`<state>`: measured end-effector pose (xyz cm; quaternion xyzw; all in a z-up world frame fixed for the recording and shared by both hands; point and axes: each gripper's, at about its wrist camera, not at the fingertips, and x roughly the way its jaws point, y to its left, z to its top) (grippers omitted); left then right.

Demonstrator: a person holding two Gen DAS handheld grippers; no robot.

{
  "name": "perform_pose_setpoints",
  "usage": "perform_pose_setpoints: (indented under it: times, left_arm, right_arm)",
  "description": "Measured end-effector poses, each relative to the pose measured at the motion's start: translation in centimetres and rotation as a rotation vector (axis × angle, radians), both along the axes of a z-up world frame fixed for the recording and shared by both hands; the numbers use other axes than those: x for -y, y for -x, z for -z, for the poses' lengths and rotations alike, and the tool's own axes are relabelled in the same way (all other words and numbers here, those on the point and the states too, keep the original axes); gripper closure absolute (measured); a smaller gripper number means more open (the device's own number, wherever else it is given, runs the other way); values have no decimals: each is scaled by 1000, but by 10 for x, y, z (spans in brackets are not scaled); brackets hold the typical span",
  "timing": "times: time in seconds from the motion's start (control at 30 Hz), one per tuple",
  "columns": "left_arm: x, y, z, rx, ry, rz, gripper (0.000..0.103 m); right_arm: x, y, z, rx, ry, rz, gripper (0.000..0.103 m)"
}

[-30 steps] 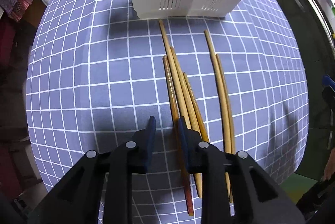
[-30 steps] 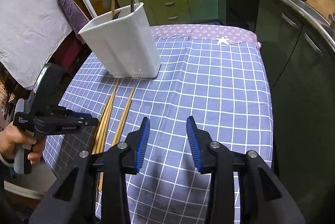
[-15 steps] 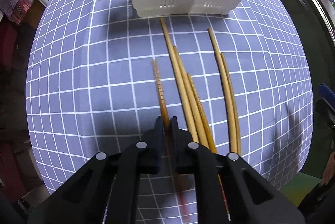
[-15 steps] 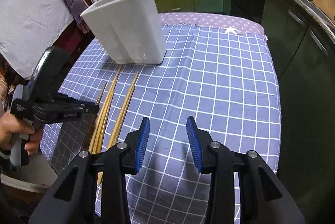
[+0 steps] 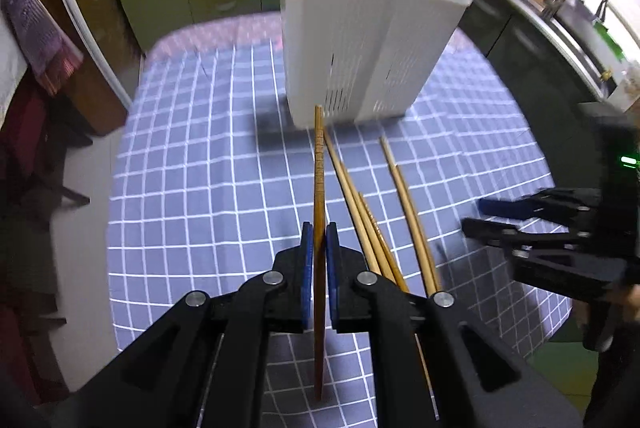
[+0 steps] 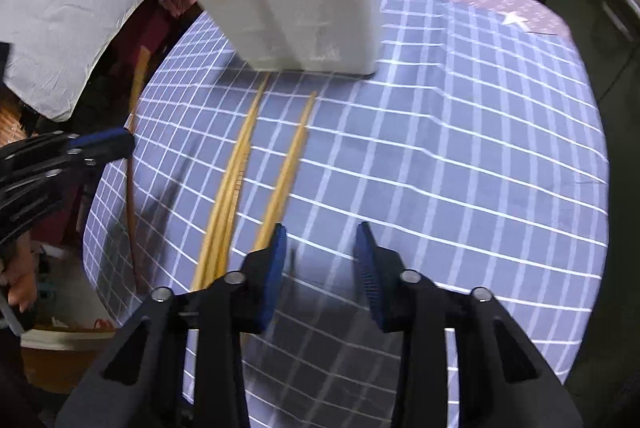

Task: Organize utensils
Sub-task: 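Grasp a chopstick with the right tool while the left tool holds its chopstick raised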

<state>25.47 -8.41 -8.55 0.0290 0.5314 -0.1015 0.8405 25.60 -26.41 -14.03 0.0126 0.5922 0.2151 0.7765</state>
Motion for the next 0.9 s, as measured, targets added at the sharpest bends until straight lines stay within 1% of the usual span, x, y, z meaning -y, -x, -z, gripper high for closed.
perform_pose_setpoints:
  times: [0.03,0.2,0.33,0.47,0.53,0.63,0.73,0.9]
  left_arm:
    - [0,4,-6,16,4,2,97]
    - [-6,21,-23,78,30,5,97]
    - [-13,30,-31,124,34,9,97]
    - [-20,37,-36,133,48,9,97]
    - [-23,38,-37,135,52,11,97]
    - [-25,41,-38,135,52,13,97]
    - [-25,42,-37,130,51,14,97]
    - [-23,44,-38,133,49,21,97]
  right_arm:
    - [-4,-2,2,-11,5,-6,79]
    - [-23,-15,15,-79,30,-25,79]
    - [-32,-18,22,-94,59,-29,79]
    - [-35,-18,24,-94,97,-25,79]
    - [-36,-18,25,-85,136,-22,79]
    - [-34,-18,23,-88,151,-14,79]
    - [-33,-17,22,-95,146,-17,79]
    - [-44,-17,26,-96,175,-34,79]
